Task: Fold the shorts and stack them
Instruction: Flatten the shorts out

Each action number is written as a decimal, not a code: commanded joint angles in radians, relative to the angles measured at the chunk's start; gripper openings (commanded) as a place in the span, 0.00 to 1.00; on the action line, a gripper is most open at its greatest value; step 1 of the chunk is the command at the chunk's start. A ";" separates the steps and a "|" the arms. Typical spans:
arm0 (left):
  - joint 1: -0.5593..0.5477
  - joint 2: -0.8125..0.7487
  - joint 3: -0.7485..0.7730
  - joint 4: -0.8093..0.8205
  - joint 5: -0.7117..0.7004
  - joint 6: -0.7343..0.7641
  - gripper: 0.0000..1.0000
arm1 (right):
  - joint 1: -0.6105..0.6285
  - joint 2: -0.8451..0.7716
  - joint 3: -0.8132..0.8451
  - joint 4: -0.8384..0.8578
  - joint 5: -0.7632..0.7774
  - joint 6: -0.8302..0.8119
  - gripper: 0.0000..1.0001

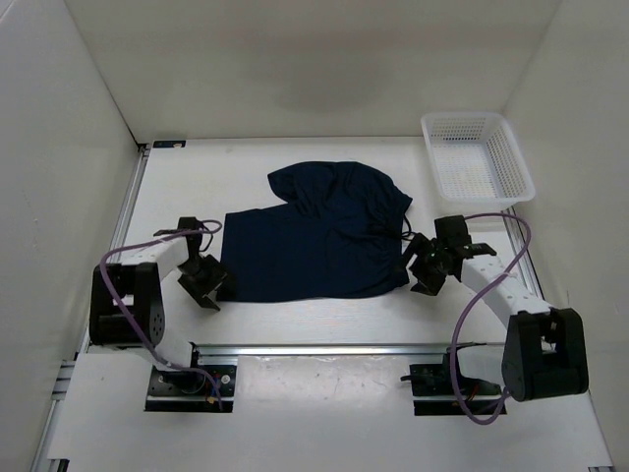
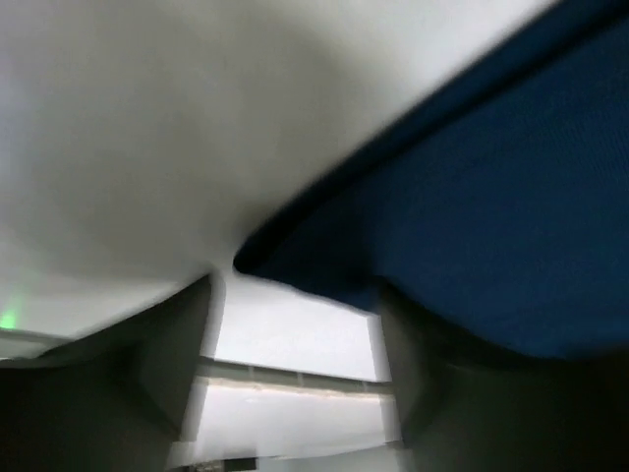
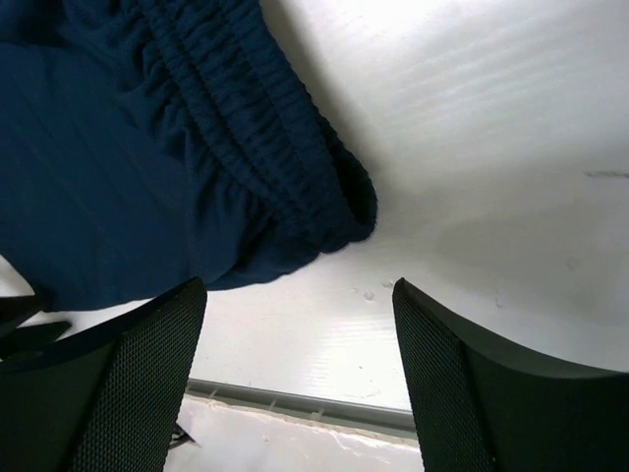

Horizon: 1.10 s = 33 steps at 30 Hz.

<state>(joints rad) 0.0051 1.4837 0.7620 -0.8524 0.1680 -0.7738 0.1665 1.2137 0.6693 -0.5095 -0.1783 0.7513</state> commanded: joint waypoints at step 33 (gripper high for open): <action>0.087 -0.037 0.761 -0.205 0.053 0.111 0.10 | -0.010 0.206 0.669 -0.084 0.020 -0.133 0.00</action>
<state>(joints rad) 0.0898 1.5158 1.7557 -1.0214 0.2272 -0.6792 0.1532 1.4681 1.4799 -0.5446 -0.1631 0.6453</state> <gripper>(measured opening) 0.127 0.093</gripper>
